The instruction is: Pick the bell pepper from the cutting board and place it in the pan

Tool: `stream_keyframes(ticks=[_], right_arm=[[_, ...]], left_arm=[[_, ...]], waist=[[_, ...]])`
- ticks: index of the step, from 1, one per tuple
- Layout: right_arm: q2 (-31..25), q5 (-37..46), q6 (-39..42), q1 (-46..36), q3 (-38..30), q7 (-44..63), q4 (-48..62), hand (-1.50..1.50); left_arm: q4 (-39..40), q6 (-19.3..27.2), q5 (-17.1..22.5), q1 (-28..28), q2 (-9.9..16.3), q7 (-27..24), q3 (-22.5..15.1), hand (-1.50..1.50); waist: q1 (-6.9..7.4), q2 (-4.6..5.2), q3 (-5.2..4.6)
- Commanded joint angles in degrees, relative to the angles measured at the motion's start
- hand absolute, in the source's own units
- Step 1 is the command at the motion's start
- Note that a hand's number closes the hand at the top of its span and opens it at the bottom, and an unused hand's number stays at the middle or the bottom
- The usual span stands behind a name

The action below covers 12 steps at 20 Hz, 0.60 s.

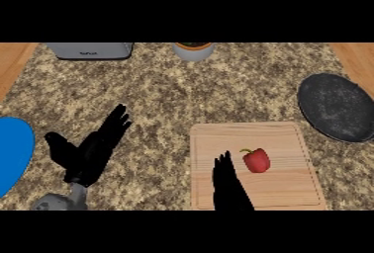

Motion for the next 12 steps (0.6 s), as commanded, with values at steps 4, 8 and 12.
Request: stream_keyframes(ticks=[4, 8, 12], right_arm=[[7.63, 6.34, -1.26, 5.49, 0.89, 5.96, 8.3, -1.5], [2.82, 10.03, -1.24, 8.63, 0.89, 6.55, 3.18, -1.5], [3.45, 13.22, -8.57, 4.91, 0.34, 6.09, 13.06, -1.5]], left_arm=[[5.88, -2.08, -2.97, -1.23, -4.17, -4.05, 0.58, 0.0], [1.3, -2.48, -3.1, 0.56, -3.59, -0.3, 1.87, 0.0], [-2.16, -0.71, -3.79, -0.16, -4.46, 3.2, 1.16, 0.0]], waist=[[0.36, 0.49, 0.08], [0.37, 0.4, 0.08], [0.7, 0.44, 0.11]])
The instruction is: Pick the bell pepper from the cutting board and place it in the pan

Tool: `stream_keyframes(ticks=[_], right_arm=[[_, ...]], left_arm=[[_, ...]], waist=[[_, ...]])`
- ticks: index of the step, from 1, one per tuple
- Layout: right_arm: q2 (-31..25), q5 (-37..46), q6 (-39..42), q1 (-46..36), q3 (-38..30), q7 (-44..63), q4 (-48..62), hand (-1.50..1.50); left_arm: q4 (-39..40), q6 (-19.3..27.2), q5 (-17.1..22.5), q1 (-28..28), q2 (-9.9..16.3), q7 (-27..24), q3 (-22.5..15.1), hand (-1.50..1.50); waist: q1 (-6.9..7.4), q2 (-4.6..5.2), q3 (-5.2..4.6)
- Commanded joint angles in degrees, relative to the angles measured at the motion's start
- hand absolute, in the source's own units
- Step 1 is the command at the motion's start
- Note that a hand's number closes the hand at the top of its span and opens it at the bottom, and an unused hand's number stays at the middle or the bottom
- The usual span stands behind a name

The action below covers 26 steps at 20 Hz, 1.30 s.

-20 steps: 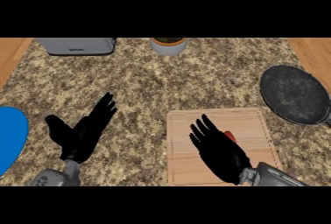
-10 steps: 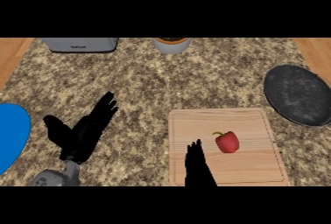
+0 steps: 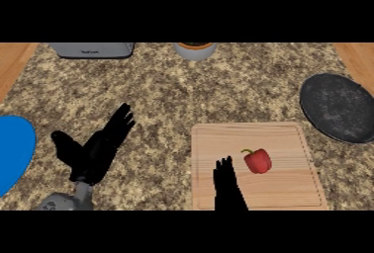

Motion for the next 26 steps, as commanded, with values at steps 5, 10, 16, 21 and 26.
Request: stream_keyframes(ticks=[5, 10, 16, 21, 26], right_arm=[[-2.89, 4.81, -2.71, -1.52, -5.0, -3.95, 0.71, -1.5], [-1.91, 6.71, -5.56, -1.66, -7.43, -7.17, 4.83, -1.5], [-3.52, 9.36, -9.5, -2.81, -12.12, -11.36, 6.48, -1.5], [-4.93, 12.17, -15.76, -4.43, -9.35, -15.76, 6.98, 1.5], [-1.3, 16.09, -16.13, -7.58, -10.74, -19.87, 10.71, 1.5]], left_arm=[[1.69, -1.89, -2.58, 0.78, -1.98, -1.57, 1.83, 0.0], [1.39, -3.54, -3.82, 2.12, -2.37, -1.41, 2.21, 0.0], [0.23, -4.47, -4.23, 2.24, -3.21, 0.11, 3.9, 0.0], [3.79, -5.17, -4.93, -0.22, -4.41, -1.32, 4.78, 0.0], [-0.11, -6.11, -3.86, 1.06, -3.73, 3.02, 5.84, 0.0]], waist=[[-0.04, 0.06, 0.0], [0.07, 0.06, 0.01], [0.09, 0.06, 0.01], [0.05, 0.13, 0.0], [0.17, 0.07, 0.0]])
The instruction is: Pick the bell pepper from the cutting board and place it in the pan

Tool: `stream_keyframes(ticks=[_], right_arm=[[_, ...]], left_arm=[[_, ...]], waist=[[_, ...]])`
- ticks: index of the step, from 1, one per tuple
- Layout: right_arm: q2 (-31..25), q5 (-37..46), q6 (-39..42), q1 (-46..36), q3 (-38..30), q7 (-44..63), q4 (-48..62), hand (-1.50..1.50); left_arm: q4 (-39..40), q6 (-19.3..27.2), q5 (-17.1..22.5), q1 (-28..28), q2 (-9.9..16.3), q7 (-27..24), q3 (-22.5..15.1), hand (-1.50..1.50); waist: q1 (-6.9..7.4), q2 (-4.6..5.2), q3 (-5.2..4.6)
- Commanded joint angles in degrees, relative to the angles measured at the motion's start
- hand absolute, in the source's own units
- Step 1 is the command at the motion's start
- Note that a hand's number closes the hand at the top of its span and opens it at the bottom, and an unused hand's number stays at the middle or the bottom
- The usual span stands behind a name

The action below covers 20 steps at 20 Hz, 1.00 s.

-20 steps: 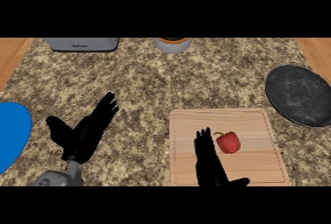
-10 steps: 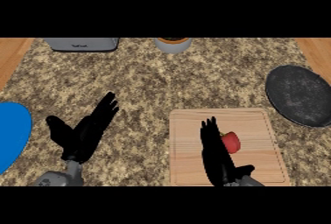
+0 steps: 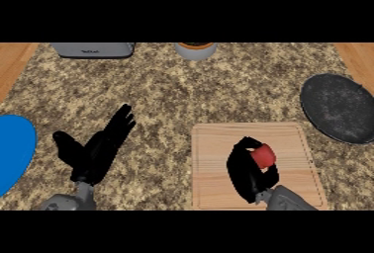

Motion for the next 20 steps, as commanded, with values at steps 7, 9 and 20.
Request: stream_keyframes(ticks=[7, 9, 20], right_arm=[[11.77, -16.12, -5.01, 9.34, -21.35, 7.97, -2.84, 1.5], [18.3, -23.09, -5.71, 13.54, -28.4, 11.79, -4.23, 1.5], [23.15, -31.55, -27.32, 17.59, -36.86, 23.6, -27.29, 1.5]], left_arm=[[-0.19, 0.16, -0.12, 2.07, -0.41, -1.45, 1.86, 0.0], [-0.59, 1.25, -0.22, 2.44, 0.31, -0.85, 3.13, 0.0], [-3.64, -0.83, 0.03, 3.08, 0.23, 0.75, 0.91, 0.0]], waist=[[-4.18, 0.23, 0.48], [-6.32, 0.4, 0.98], [-1.39, -0.53, 0.1]])
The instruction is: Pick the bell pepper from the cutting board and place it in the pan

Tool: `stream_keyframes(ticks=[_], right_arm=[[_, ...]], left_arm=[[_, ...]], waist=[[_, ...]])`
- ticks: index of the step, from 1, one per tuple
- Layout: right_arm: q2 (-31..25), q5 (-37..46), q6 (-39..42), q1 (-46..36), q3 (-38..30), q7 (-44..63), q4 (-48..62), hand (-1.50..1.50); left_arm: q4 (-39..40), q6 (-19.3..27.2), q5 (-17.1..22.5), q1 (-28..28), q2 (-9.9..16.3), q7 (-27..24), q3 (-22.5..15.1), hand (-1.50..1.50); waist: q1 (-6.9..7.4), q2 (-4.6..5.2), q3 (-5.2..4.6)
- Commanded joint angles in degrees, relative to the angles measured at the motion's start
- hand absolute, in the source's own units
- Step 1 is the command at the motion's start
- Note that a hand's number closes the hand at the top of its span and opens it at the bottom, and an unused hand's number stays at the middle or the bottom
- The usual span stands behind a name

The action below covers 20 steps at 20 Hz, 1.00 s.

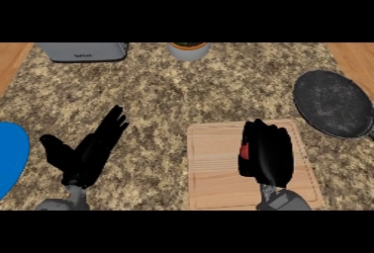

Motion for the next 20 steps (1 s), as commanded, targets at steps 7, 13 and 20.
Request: stream_keyframes(ticks=[7, 13, 20], right_arm=[[0.67, -17.05, -17.35, 7.6, -9.04, -4.03, -12.13, 1.5], [-4.62, -30.53, -16.85, 2.91, -21.65, -11.76, -5.12, 1.5], [-12.45, -30.78, -24.45, -5.68, -30.57, -22.26, 16.53, 1.5]], left_arm=[[0.57, -1.19, -1.81, 2.38, -0.9, -3.24, -1.11, 0.0], [0.78, -2.93, -1.28, 1.77, -1.19, -1.74, -0.23, 0.0], [0.13, -0.64, -3.25, 0.22, -3.16, 1.12, -1.47, 0.0]], waist=[[1.7, 0.29, -0.1], [2.01, 0.36, -0.12], [2.31, 0.44, -0.1]])
